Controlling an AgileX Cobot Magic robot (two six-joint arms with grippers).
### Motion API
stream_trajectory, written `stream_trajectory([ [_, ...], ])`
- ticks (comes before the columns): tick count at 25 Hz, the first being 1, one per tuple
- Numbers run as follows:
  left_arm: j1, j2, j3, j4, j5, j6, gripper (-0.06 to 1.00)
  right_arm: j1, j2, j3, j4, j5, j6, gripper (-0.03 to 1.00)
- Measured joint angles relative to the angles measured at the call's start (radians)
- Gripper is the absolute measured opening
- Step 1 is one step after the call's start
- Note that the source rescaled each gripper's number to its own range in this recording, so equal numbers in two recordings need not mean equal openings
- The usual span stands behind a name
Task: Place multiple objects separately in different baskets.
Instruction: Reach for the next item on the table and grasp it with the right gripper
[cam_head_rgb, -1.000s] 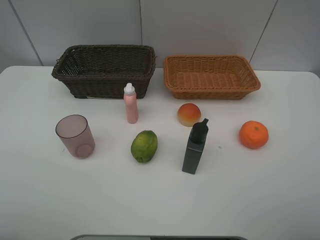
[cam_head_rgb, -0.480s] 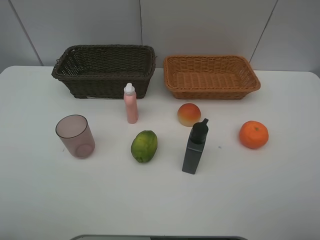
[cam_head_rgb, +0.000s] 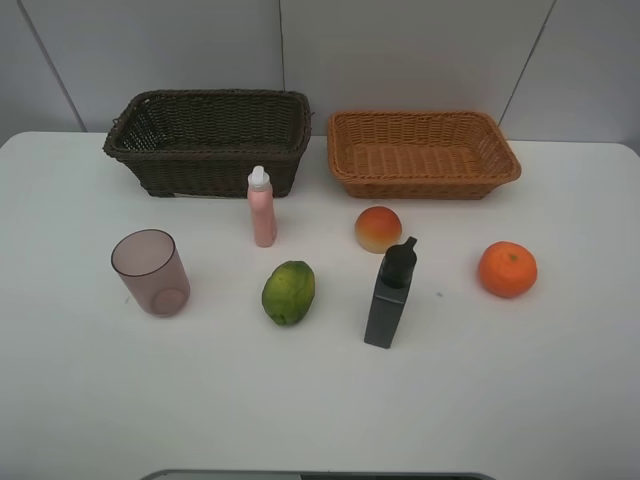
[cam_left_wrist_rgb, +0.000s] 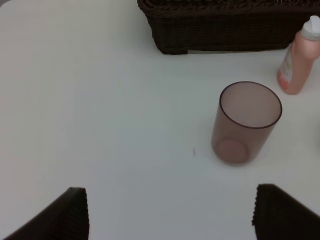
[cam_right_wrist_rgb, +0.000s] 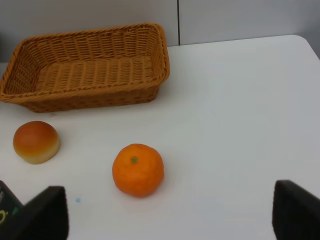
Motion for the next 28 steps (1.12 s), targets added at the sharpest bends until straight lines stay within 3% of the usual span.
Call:
stream_trajectory([
  [7,0.000,0.000,0.000,0.000,0.000,0.000,0.85,0.000,0.057,-0.061,-0.020,0.003,0.000,0.83],
  [18,0.000,0.000,0.000,0.000,0.000,0.000,0.85,0.000,0.637,-0.398,-0.044,-0.003,0.000,0.83],
  [28,0.000,0.000,0.000,0.000,-0.001,0.000,0.85,0.000,1.124,-0.419,0.050,-0.088,0.003,0.83],
])
